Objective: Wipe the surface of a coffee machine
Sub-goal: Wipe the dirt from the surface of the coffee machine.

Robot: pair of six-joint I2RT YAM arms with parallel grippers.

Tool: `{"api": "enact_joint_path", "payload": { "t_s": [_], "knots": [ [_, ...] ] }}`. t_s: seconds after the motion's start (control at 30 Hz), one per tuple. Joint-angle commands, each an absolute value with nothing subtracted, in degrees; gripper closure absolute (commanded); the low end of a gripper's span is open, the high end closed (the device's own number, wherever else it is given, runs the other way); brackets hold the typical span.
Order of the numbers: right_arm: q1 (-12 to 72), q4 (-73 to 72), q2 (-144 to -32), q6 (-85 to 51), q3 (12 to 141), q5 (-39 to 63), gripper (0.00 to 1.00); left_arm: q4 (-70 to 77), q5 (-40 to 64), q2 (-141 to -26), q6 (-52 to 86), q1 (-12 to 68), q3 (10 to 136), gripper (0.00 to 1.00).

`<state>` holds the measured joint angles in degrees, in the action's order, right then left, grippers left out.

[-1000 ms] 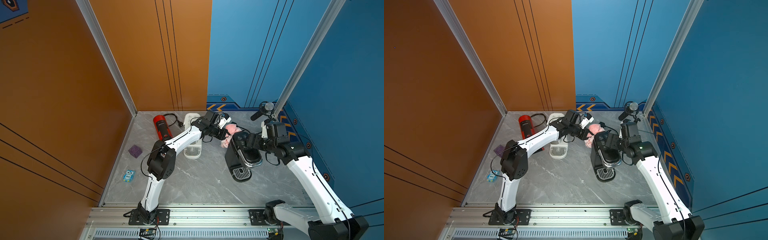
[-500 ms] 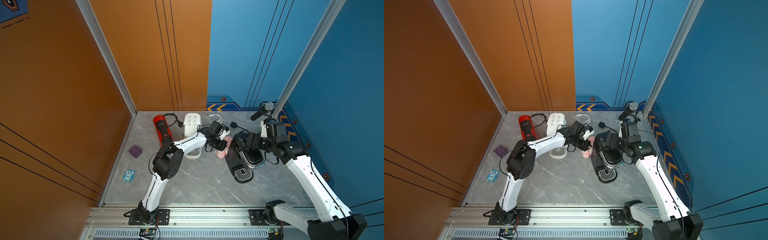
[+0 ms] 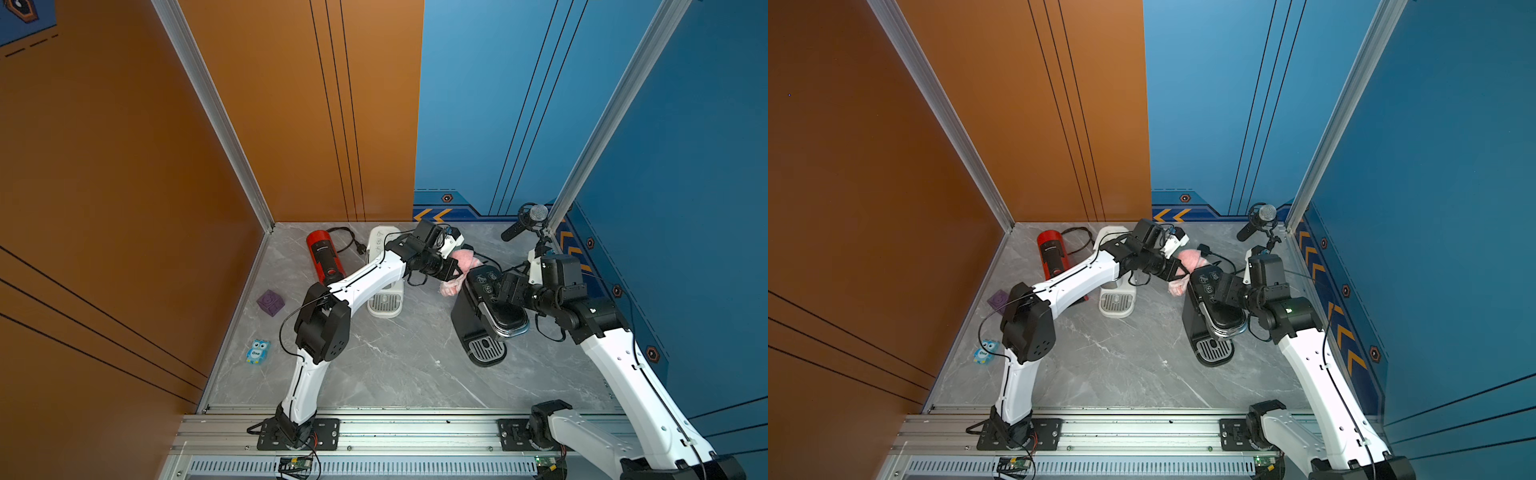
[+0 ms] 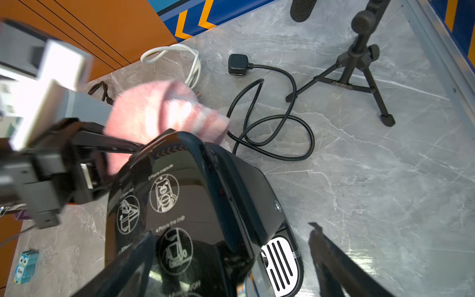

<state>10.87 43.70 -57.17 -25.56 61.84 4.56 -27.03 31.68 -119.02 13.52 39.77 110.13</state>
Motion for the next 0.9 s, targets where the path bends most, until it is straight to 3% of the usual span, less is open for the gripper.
{"api": "enact_joint_path", "payload": {
  "t_s": [0.0,0.3,0.87],
  "knots": [
    [9.49,46.67,-56.04,-26.64,60.65,4.7,0.05,-26.78,39.13,-115.29,13.26,40.29,113.02,1.0],
    [8.44,46.62,-55.4,-27.07,59.2,6.02,0.05,-26.79,41.18,-116.01,9.58,41.48,112.53,1.0],
    [8.43,46.96,-54.39,-28.01,58.52,8.06,0.06,-26.76,33.62,-123.59,9.33,39.9,108.93,1.0]
  ]
}}
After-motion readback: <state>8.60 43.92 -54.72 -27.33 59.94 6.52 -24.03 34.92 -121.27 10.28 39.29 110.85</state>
